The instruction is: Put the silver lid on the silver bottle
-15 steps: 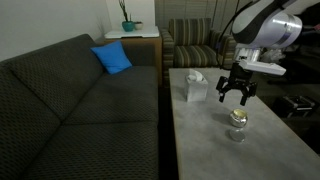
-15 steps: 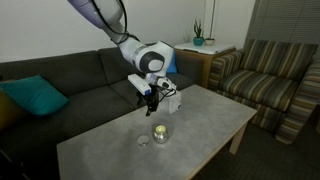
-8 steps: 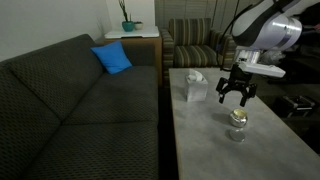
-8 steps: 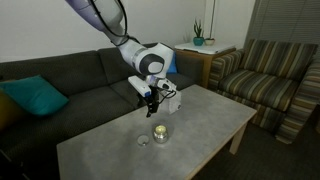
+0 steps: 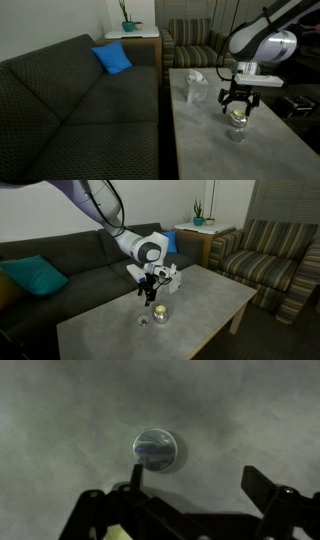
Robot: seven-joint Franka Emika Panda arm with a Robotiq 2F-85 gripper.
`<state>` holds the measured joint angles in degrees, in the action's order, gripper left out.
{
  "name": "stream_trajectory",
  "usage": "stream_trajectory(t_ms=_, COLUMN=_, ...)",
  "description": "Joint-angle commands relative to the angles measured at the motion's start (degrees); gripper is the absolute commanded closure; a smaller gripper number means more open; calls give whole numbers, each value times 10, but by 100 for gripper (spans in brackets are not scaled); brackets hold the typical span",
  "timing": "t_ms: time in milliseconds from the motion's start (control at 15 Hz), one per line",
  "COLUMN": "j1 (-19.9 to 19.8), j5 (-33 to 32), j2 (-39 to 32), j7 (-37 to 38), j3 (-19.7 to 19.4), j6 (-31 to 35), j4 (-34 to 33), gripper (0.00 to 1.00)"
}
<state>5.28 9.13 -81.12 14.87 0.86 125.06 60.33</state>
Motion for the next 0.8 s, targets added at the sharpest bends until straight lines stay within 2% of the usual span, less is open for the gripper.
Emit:
stream_trajectory(t_ms=0, j1=7, j5=-19, j2=-45, j7=25, j3=-14, j6=-30, j4=-55, gripper=0)
stream_trajectory(t_ms=67, j1=7, j5=-24, j2=-55, j7=25, j3=-15, j6=-35, j4=-66, gripper=0)
stream_trajectory(t_ms=133, j1=7, j5=-27, j2=-29, j7=22, j3=-16, j6=-18, j4=-22, gripper=0)
stream_trajectory(t_ms=600, j1=-20, j5=-52, j2=-35, j7=-61, j3=-6, j6=-1, j4=-15, gripper=0)
stream_trajectory(t_ms=667, j1=-24, j5=-48, j2=-35, j7=-61, j3=-7, j6=-2, j4=-17, gripper=0)
stream_trajectory(t_ms=733, j1=-12, j5=-48, j2=-35, j7=-39, j3=-11, j6=-10, j4=-25, gripper=0)
